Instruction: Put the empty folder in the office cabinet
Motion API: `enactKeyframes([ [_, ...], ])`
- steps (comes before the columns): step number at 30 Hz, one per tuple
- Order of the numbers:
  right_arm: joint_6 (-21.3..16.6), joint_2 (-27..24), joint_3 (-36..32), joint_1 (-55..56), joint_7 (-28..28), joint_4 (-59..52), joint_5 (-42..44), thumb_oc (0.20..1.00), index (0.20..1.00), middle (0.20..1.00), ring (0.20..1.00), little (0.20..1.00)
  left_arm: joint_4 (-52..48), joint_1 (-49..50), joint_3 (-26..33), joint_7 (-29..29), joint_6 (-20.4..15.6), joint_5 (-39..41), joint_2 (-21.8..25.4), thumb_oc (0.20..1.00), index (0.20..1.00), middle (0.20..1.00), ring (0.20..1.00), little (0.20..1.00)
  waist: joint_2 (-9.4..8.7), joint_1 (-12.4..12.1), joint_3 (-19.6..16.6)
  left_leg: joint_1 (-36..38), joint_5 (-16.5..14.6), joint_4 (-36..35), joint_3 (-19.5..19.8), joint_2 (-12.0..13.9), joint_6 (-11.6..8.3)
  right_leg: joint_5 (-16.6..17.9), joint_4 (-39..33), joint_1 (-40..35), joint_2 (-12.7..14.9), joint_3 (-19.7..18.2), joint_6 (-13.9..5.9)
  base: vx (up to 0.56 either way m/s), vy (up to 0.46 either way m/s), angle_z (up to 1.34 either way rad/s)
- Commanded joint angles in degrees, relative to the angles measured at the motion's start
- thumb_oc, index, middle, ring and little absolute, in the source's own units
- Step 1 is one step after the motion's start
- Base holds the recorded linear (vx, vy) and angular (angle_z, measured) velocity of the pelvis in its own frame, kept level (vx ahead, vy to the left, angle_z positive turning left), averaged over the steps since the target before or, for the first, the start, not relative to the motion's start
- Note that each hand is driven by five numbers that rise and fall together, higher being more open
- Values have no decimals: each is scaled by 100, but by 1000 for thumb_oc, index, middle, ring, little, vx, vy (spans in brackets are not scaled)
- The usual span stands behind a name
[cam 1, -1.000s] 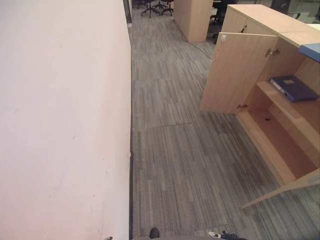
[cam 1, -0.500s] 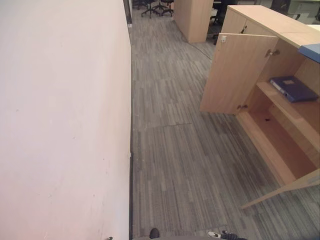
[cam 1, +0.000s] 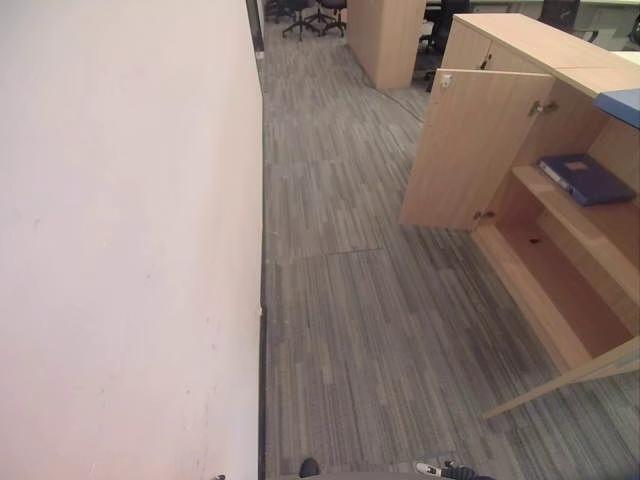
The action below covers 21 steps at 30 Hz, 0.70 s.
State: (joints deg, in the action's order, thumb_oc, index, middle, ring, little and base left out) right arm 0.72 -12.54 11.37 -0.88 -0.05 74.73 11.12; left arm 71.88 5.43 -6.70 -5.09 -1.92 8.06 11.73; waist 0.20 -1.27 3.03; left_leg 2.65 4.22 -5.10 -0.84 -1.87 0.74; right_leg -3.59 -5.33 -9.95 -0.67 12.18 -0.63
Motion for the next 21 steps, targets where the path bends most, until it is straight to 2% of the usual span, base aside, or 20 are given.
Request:
enactKeyframes([
  [1, -23, -211, 214, -203, -54, -132, -50, 1000, 1000, 1000, 1000, 1000, 364, -377, 8, -129, -28, 20, 80, 1000, 1000, 1000, 1000, 1000, -86, -51, 110, 256, -652, 10, 122, 146, -304, 397, 33, 347, 386, 288, -540, 18, -49, -1],
  [4, -28, -220, 223, -252, -45, -130, -7, 1000, 1000, 1000, 1000, 1000, 330, -457, -11, -161, -40, 71, 102, 1000, 1000, 1000, 1000, 1000, -141, -66, 217, 222, -593, 101, 46, 220, -332, 391, 46, 328, 370, 265, -468, -8, -64, -1],
  [7, -50, -253, 190, -305, -46, -124, 56, 1000, 1000, 1000, 1000, 1000, 281, -553, -15, -185, -74, 188, 98, 1000, 1000, 1000, 1000, 1000, -230, -78, 372, -239, -847, 1083, -150, 253, -436, 267, 243, 377, 413, 272, -339, -50, -76, 2],
  [8, -50, -253, 189, -306, -46, -123, 56, 1000, 1000, 1000, 1000, 1000, 282, -554, -15, -185, -74, 188, 98, 1000, 1000, 1000, 1000, 1000, -227, -77, 367, -263, -864, 1117, -148, 257, -437, 265, 247, 386, 411, 273, -338, -28, -109, 7],
  [9, -57, -272, 158, -332, -62, -134, 101, 1000, 1000, 1000, 1000, 1000, 215, -574, 17, -208, -93, 279, 84, 1000, 1000, 1000, 1000, 1000, -273, -113, 516, -734, -600, 2068, -267, 373, -536, 176, 314, 322, 409, 260, -225, -20, -72, 6],
  [10, -57, -272, 157, -335, -62, -134, 101, 1000, 1000, 1000, 1000, 1000, 215, -576, 17, -208, -93, 279, 84, 1000, 1000, 1000, 1000, 1000, -263, -107, 509, -771, -622, 2117, -257, 385, -540, 175, 318, 335, 397, 267, -221, -12, -106, 8],
  [12, -45, -296, 163, -352, -94, -148, 113, 1000, 1000, 1000, 1000, 1000, 170, -579, 36, -269, -99, 328, 74, 1000, 1000, 1000, 1000, 1000, -282, -138, 615, -1283, -155, 3008, -244, 510, -557, 81, 374, 305, 353, 282, -101, 7, -87, -2],
  [14, -25, -324, 194, -358, -109, -123, 87, 1000, 1000, 1000, 1000, 1000, 155, -556, 48, -303, -110, 356, 57, 1000, 1000, 1000, 1000, 1000, -306, -172, 655, -1667, 97, 3295, -352, 615, -502, -14, 427, 296, 351, 259, -42, 64, -60, -14],
  [15, -16, -340, 203, -341, -109, -98, 61, 1000, 1000, 1000, 1000, 1000, 170, -520, 62, -308, -103, 354, 48, 1000, 1000, 1000, 1000, 1000, -295, -210, 641, -1772, 36, 3094, -406, 656, -468, -70, 441, 268, 350, 220, -50, 229, 37, -8],
  [17, 12, -372, 204, -279, -74, -12, -21, 1000, 1000, 1000, 1000, 1000, 299, -379, 123, -306, -61, 258, 46, 1000, 1000, 1000, 1000, 1000, -256, -309, 539, -1709, 101, 1813, -474, 684, -459, -151, 349, 101, 386, 120, -155, 252, 81, -5],
  [18, 12, -372, 204, -278, -74, -13, -21, 1000, 1000, 1000, 1000, 1000, 299, -378, 123, -306, -61, 258, 46, 1000, 1000, 1000, 1000, 1000, -260, -312, 544, -1695, 107, 1799, -479, 680, -458, -152, 348, 94, 391, 117, -156, 270, 88, -7],
  [19, -1, -386, 156, -244, -80, 28, -41, 1000, 1000, 1000, 1000, 1000, 387, -323, 160, -311, -44, 228, 28, 1000, 1000, 1000, 1000, 1000, -155, -379, 481, -1826, 587, 889, -441, 725, -563, -203, 258, -99, 323, 68, -209, 194, 57, -5],
  [21, -2, -385, 156, -243, -79, 28, -41, 1000, 1000, 1000, 1000, 1000, 387, -322, 159, -311, -45, 228, 28, 1000, 1000, 1000, 1000, 1000, -169, -380, 500, -1772, 613, 833, -451, 708, -563, -208, 252, -128, 339, 67, -212, 196, 55, 2],
])
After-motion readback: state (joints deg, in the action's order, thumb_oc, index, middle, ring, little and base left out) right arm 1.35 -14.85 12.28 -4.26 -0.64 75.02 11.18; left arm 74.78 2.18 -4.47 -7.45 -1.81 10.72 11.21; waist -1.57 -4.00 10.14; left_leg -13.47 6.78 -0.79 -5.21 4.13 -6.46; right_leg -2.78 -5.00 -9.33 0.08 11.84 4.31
